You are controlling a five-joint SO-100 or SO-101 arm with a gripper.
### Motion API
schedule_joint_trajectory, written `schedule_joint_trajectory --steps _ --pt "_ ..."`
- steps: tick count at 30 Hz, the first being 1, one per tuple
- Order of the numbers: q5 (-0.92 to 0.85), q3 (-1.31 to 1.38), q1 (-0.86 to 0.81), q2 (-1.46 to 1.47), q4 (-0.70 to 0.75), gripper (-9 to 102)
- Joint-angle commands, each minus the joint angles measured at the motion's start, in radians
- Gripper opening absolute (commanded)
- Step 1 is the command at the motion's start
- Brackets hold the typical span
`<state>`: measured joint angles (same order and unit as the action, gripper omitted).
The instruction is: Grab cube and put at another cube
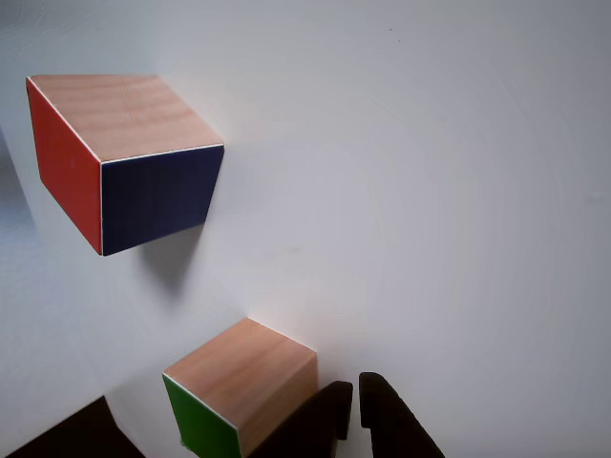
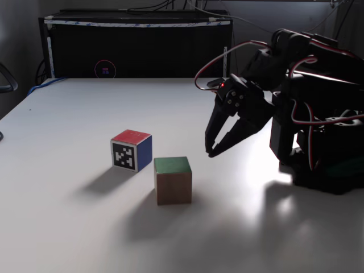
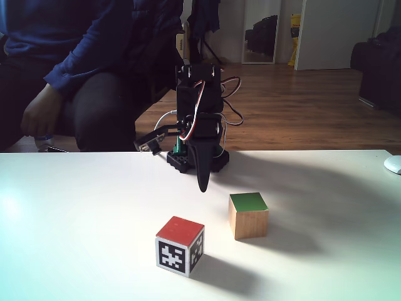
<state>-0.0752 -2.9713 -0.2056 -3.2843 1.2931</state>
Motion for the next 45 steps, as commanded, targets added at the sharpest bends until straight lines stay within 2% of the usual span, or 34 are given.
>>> schedule_joint_trajectory --steps 1,17,21,25,37,45 --pt "0.061 0.003 0.026 -0.005 -0.008 0" --pt "0.057 0.003 0.025 -0.005 -0.009 0" --pt "0.04 0.092 -0.006 -0.005 0.006 9" --pt "0.035 0.236 0.043 0.015 0.043 16" --pt "0.078 0.601 0.144 0.563 0.066 32" --pt "0.187 0.848 0.207 0.969 0.143 41"
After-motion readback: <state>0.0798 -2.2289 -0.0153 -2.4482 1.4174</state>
